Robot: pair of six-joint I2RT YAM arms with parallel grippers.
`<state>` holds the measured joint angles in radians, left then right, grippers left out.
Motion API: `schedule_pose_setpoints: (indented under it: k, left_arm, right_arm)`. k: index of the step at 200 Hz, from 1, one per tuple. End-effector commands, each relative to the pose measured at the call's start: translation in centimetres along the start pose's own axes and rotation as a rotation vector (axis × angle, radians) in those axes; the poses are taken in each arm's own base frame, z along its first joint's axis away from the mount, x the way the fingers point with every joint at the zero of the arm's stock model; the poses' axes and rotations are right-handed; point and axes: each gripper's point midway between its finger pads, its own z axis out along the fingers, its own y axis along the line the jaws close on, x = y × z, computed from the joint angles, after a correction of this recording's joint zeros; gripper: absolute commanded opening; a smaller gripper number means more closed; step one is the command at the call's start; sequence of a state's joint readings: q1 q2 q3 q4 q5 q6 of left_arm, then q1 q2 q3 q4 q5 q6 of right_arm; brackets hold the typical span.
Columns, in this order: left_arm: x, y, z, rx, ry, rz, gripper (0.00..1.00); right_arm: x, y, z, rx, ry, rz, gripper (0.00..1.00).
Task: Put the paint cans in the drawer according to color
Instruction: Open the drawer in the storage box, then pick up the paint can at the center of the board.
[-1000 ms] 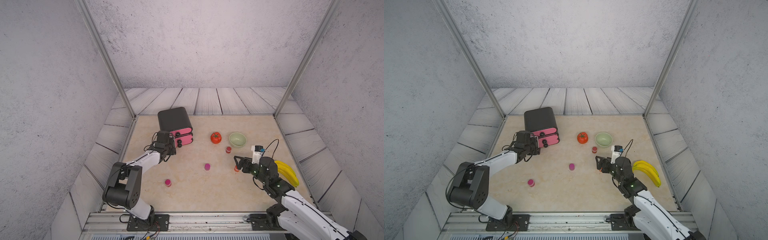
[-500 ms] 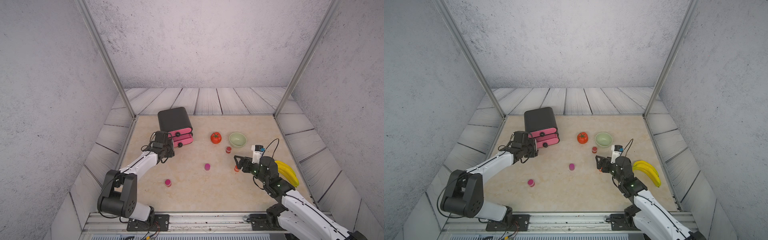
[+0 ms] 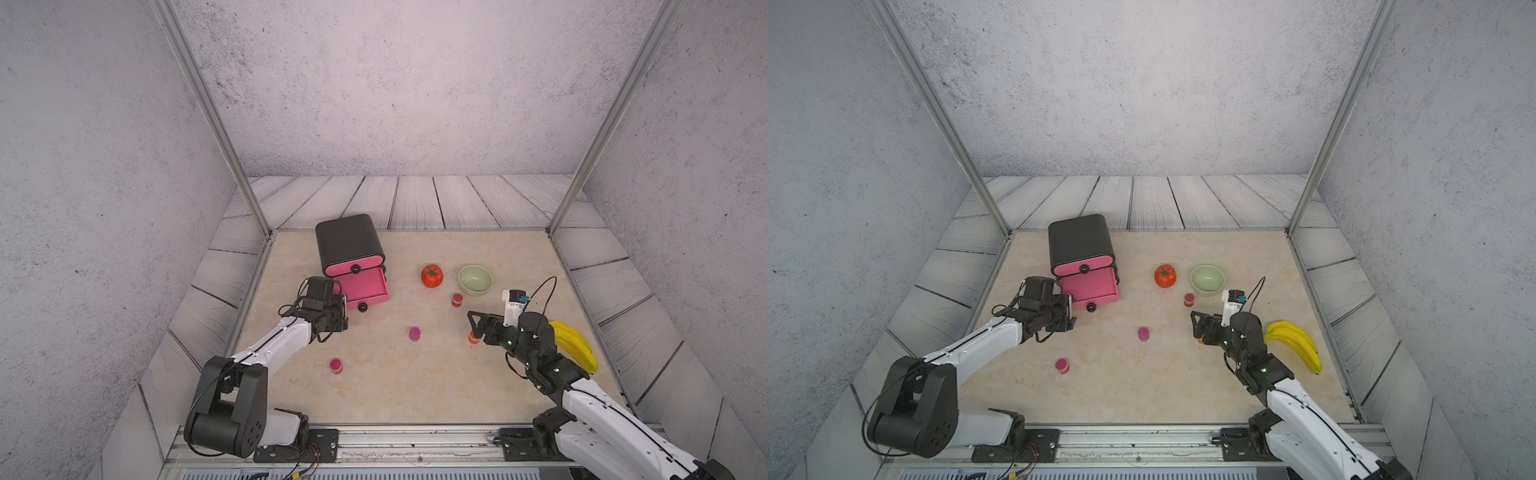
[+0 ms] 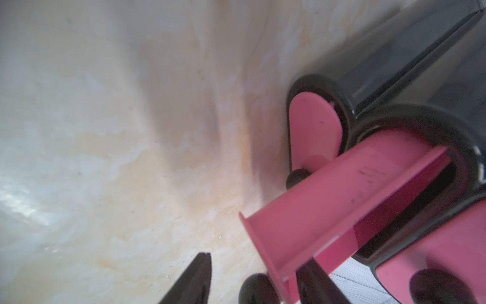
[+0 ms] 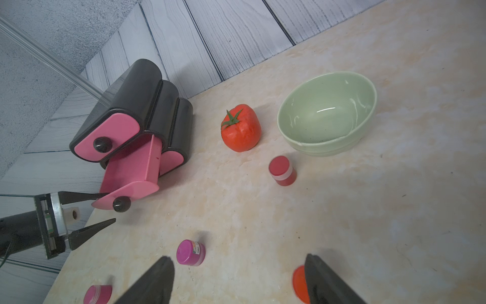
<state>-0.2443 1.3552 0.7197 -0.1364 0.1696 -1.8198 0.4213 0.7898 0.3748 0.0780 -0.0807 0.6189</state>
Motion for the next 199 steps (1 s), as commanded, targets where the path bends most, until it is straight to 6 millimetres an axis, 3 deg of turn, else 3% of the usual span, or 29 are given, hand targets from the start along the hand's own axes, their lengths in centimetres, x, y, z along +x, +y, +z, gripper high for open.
schedule_pose_setpoints:
  k: [1, 29, 60, 106, 131, 160, 177, 190, 199]
  left_arm:
    - [0.6, -0.9, -0.9, 0.044, 0.023, 0.032, 0.61]
    - [1.4, -2.5, -1.3, 0.110, 0.061, 0.080, 0.68]
    - [2.7, -3.2, -2.4, 0.159, 0.123, 0.196, 0.74]
    - [3.1, -1.5, -7.4, 0.200, 0.096, 0.563, 0.75]
    - [3.1, -0.4, -10.2, 0.224, 0.046, 0.911, 0.77]
    - [2.7, 2.2, -12.3, 0.220, 0.007, 1.214, 0.82]
    - [0.7, 4.2, -12.8, 0.175, -0.081, 1.248, 0.88]
    - [-0.7, 5.1, -13.2, 0.179, -0.163, 1.209, 1.00]
    - [-0.9, 5.1, -13.5, 0.225, -0.190, 1.179, 0.98]
  right_arm:
    - [-1.2, 1.0, -0.2, -0.030, -0.017, 0.002, 0.82]
    - [-1.2, 1.9, -0.1, -0.071, -0.003, -0.003, 0.82]
    - [-1.2, 4.3, -0.1, -0.195, 0.031, -0.006, 0.82]
    - [-0.1, 7.8, 0.3, -0.383, 0.144, -0.015, 0.83]
    - [2.6, 7.9, 2.2, -0.345, 0.333, -0.045, 0.82]
    - [7.0, 7.8, 3.6, -0.204, 0.561, -0.261, 0.82]
    - [8.9, 8.0, 4.1, -0.141, 0.636, -0.407, 0.83]
    - [9.8, 7.9, 4.6, -0.110, 0.677, -0.477, 0.83]
    - [10.3, 8.0, 4.7, -0.105, 0.704, -0.523, 0.84]
